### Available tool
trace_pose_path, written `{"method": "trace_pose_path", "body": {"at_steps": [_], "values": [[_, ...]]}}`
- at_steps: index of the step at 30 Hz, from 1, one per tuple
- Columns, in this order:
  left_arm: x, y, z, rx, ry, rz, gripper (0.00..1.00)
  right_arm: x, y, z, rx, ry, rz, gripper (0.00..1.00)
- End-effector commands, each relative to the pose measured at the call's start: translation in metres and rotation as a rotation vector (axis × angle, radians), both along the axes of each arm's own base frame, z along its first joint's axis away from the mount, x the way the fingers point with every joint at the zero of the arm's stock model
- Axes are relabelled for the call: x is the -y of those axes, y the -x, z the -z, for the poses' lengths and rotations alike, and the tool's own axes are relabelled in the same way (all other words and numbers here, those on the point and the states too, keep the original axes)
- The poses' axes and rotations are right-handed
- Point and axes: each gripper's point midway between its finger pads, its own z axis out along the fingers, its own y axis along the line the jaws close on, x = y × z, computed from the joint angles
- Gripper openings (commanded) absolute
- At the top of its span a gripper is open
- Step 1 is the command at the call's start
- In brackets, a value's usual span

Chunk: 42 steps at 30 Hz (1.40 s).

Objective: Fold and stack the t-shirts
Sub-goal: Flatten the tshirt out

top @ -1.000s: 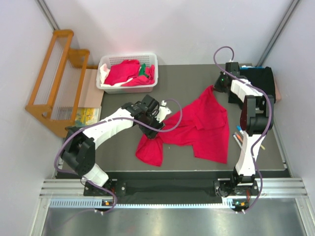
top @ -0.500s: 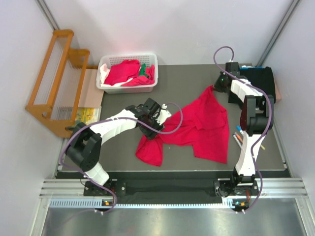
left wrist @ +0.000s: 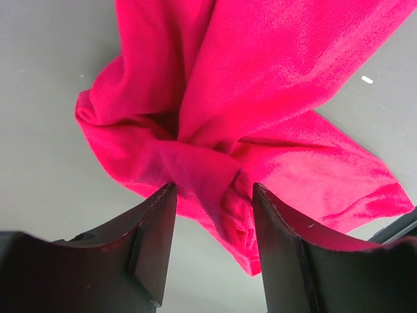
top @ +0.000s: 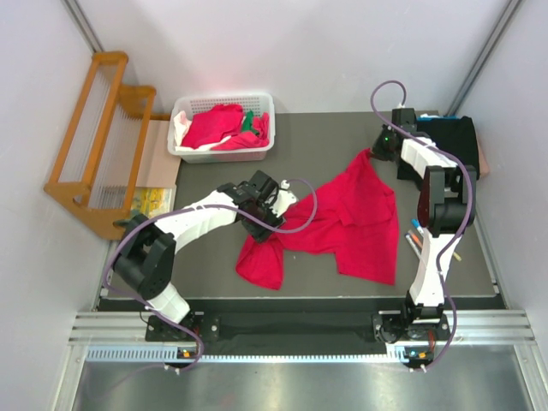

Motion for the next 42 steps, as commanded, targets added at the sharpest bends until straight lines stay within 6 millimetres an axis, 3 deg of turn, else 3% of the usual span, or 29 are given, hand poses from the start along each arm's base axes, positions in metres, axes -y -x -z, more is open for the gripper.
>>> {"method": "trace_pose_path", "body": {"at_steps": [1,6,9,23,33,42], "values": [[0.007,-0.02,-0.044,0.121,0.078,-0.022,0.56,-0.007,-0.009,-0.031,0.082,0.001,-0.025,0.0],[0.012,-0.026,-0.057,0.148,0.104,-0.034,0.54,-0.009,-0.008,-0.033,0.083,0.0,-0.027,0.0],[0.015,-0.029,-0.059,0.156,0.117,-0.038,0.48,-0.011,-0.008,-0.034,0.087,0.0,-0.031,0.0],[0.017,-0.022,-0.049,0.103,0.116,-0.034,0.44,-0.013,-0.008,-0.033,0.084,-0.007,-0.029,0.0],[0.025,-0.003,-0.038,0.022,0.138,-0.006,0.45,-0.013,-0.008,-0.032,0.079,-0.005,-0.026,0.0],[0.023,-0.011,-0.03,0.043,0.105,-0.013,0.44,-0.01,-0.008,-0.035,0.081,0.002,-0.023,0.0]]}}
